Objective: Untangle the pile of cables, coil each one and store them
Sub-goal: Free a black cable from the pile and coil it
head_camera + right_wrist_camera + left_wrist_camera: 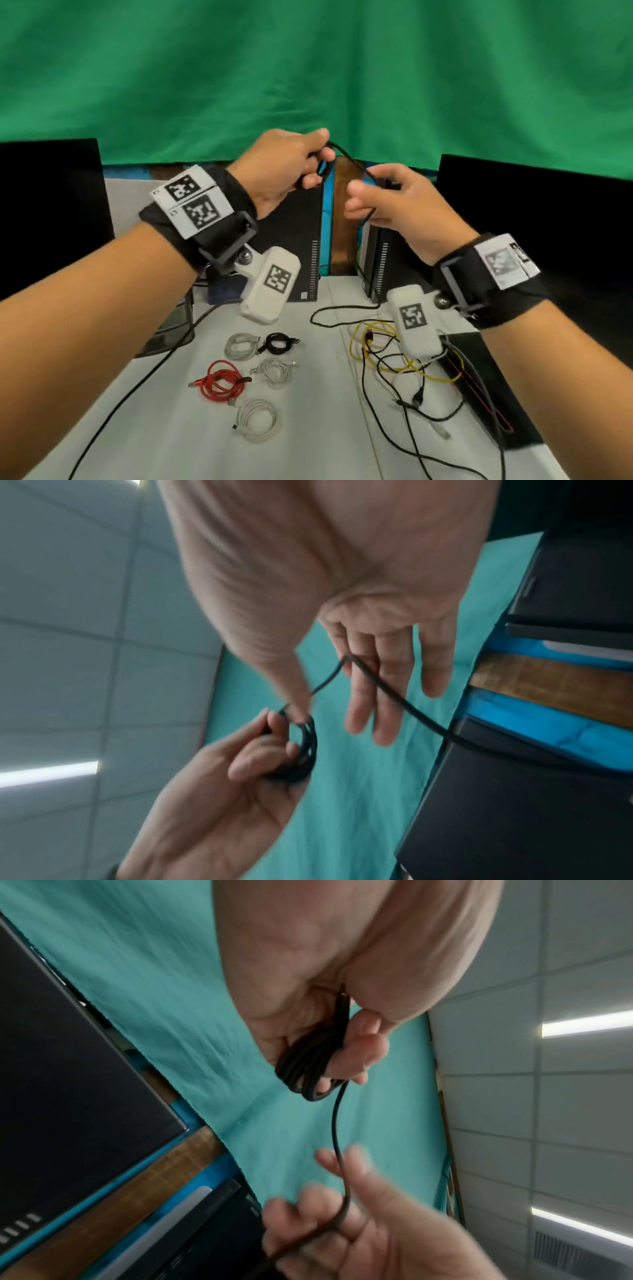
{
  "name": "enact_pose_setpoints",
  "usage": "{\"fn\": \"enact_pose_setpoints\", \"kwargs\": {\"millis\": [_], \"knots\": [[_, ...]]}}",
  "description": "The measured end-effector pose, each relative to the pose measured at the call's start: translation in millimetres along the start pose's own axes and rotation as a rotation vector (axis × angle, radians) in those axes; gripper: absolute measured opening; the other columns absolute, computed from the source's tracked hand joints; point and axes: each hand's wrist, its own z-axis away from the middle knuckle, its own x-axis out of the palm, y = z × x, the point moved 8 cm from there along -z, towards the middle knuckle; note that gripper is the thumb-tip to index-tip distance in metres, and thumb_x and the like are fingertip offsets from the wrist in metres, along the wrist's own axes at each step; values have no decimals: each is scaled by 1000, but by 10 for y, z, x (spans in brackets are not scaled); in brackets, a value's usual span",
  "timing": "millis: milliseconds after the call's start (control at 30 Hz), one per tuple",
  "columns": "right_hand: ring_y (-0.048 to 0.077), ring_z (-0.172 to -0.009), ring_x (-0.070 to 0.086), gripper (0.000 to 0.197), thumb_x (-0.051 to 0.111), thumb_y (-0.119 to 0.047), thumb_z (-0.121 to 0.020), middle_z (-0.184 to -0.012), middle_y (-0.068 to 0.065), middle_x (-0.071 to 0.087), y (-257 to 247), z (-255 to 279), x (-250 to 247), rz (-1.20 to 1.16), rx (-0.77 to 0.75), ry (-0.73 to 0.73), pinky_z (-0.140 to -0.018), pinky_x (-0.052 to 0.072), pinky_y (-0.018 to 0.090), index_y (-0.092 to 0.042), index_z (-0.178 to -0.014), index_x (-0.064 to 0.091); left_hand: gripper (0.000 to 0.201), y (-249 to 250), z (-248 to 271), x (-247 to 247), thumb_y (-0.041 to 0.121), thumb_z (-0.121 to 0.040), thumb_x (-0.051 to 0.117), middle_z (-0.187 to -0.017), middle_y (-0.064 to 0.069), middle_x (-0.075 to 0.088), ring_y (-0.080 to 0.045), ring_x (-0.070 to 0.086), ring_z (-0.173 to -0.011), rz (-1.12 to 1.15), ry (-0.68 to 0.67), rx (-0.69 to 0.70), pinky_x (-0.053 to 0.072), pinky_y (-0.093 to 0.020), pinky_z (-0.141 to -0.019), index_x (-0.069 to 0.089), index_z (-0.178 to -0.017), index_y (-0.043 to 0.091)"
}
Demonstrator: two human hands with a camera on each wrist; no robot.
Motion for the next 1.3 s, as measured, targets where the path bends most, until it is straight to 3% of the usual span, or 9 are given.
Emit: {"fn": "enact_pose_setpoints", "kwargs": {"millis": [67,200,267,400,600,800,1033,1133,1300], "knots": [[24,-62,68,8,65,-7,-95,-69,14,65,-48,-1,34,49,-28,35,-63,60,28,-5,-98,58,31,57,-56,-40,23,-105,49,-38,10,35,-6,32,-35,26,31,-3,36,-23,-59,56,-80,6],[19,-45,63,24,62,-8,-97,-52,4,58,47,-30,-295,246,-27,44,-53,56,28,-8,-74,60,21,184,-199,-677,14,-105,48,-50,9,49,-5,30,-34,120,243,29,36,-18,-51,50,-84,11],[18,-43,60,23,64,-8,-96,-51,7,55,79,-9,-540,336,-12,45,-47,53,24,-3,-74,60,19,246,-242,-1148,8,-105,44,-65,4,46,-5,29,-34,226,366,57,33,-14,-47,47,-87,14],[14,-43,63,20,63,-6,-96,-56,7,65,252,32,-1073,506,82,75,-46,52,18,-2,-77,64,20,322,-249,-1936,11,-105,39,-47,12,45,-6,30,-36,304,510,86,39,-13,-53,43,-87,19],[12,-42,65,13,65,-11,-96,-74,19,69,403,47,-1697,529,111,315,-42,49,21,-7,-85,62,18,522,-188,-2495,17,-104,42,-53,13,50,-3,34,-42,425,580,227,41,-13,-59,43,-87,20],[13,-46,67,22,76,-2,-85,-73,21,68,190,-32,-1645,499,53,344,-48,55,25,-10,-78,56,15,591,-134,-2289,21,-103,48,-55,12,48,-6,35,-45,360,555,193,46,-15,-65,46,-88,19],[18,-64,74,17,78,-16,-85,-61,3,73,-76,-387,-1328,903,4,222,-69,59,32,-9,-71,72,16,565,-174,-1756,24,-104,50,-50,10,45,-6,34,-44,358,463,160,45,-16,-66,50,-91,15],[8,-58,67,23,75,-22,-89,-63,-9,73,-366,-571,-1254,740,-131,312,-61,53,19,-12,-70,69,18,470,-216,-1539,24,-105,49,-45,11,43,-5,35,-44,331,454,128,45,-16,-65,52,-91,14],[16,-71,72,19,66,-18,-95,-65,-3,73,-680,-684,-1129,265,-233,249,-72,58,30,-17,-77,67,23,294,-318,-1464,25,-104,50,-44,10,39,-5,36,-41,370,439,78,46,-17,-62,54,-86,13]]}}
